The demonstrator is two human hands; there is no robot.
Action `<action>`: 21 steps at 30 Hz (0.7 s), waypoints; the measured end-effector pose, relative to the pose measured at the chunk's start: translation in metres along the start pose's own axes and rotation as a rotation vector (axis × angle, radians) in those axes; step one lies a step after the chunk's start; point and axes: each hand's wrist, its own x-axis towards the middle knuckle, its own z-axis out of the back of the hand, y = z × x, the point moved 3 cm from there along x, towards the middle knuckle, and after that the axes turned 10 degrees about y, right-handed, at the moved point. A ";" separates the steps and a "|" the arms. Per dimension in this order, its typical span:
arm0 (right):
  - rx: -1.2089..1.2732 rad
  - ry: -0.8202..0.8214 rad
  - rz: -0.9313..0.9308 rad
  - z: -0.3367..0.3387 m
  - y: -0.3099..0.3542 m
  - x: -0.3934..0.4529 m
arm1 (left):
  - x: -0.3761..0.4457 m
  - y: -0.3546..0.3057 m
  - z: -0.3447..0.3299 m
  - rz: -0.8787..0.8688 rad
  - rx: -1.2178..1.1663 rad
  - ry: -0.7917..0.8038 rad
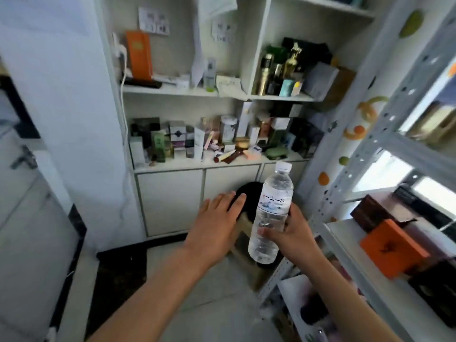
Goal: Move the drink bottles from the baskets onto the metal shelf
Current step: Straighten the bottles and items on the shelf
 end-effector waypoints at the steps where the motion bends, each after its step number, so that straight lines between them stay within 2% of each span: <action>1: -0.012 -0.045 0.018 0.018 0.019 -0.015 | -0.002 -0.019 0.020 -0.045 0.006 -0.039; 6: -0.056 -0.241 0.119 0.102 0.090 -0.093 | -0.011 -0.108 0.095 -0.250 0.003 -0.159; 10: -0.081 -0.382 0.148 0.169 0.122 -0.160 | -0.014 -0.190 0.142 -0.371 -0.010 -0.191; 12: -0.102 -0.449 0.168 0.208 0.129 -0.197 | -0.017 -0.237 0.163 -0.436 0.012 -0.241; 21: -0.218 -0.773 0.188 0.363 0.134 -0.341 | -0.030 -0.430 0.200 -0.647 -0.030 -0.249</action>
